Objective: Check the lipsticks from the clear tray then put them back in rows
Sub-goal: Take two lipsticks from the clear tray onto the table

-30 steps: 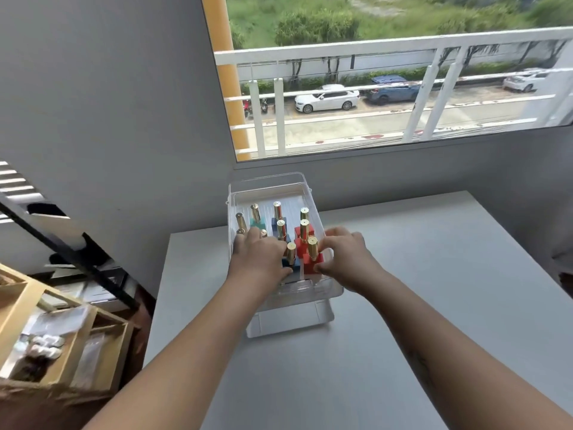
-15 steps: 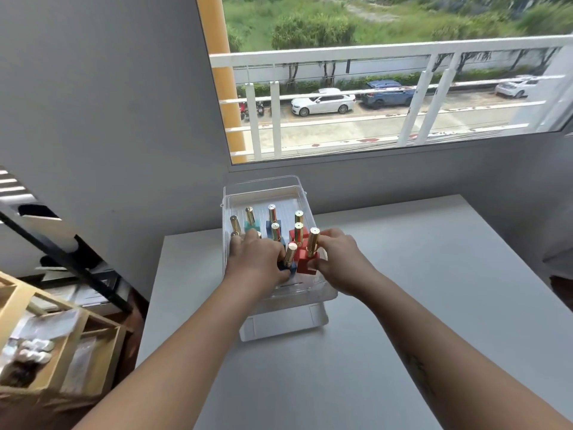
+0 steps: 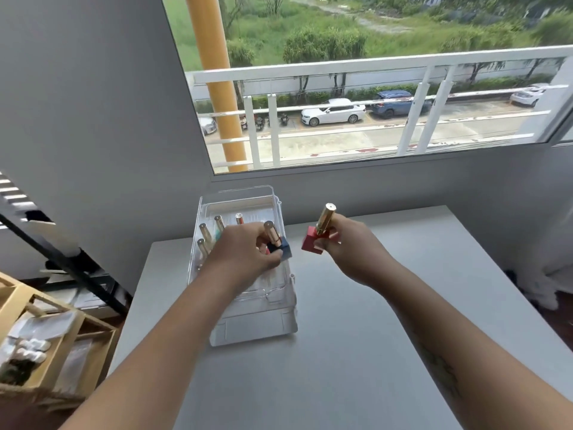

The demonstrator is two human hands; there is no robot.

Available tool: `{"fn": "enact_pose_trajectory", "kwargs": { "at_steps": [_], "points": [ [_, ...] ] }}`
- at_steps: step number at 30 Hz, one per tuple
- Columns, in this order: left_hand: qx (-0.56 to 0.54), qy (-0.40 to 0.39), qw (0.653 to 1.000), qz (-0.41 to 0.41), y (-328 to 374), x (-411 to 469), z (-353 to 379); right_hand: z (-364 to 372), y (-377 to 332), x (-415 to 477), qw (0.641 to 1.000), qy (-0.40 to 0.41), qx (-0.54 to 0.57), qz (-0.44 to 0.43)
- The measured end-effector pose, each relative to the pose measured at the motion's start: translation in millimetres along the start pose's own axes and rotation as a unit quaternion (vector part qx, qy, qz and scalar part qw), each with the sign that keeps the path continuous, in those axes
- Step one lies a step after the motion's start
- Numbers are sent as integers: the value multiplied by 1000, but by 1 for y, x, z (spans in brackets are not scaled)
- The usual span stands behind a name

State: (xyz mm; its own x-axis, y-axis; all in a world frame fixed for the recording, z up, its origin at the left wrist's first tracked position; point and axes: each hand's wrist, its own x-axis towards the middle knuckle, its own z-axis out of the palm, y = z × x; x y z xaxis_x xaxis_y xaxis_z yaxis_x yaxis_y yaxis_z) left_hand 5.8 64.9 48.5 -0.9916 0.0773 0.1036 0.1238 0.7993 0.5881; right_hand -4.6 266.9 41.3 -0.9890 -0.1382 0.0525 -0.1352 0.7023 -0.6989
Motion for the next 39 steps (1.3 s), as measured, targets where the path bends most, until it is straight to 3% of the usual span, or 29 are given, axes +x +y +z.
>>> {"fn": "enact_pose_trajectory", "kwargs": {
  "at_steps": [17,29,39],
  "points": [
    [-81,-67,994,29,155,10,197,-132,194,-70,991,35,14,128],
    [-72,-198,977,-27,139,-10,310,-89,291,-122,955,16,90,281],
    [-92,-235,966,-63,121,-35,353,-53,325,-149,933,2,103,344]
  ]
}}
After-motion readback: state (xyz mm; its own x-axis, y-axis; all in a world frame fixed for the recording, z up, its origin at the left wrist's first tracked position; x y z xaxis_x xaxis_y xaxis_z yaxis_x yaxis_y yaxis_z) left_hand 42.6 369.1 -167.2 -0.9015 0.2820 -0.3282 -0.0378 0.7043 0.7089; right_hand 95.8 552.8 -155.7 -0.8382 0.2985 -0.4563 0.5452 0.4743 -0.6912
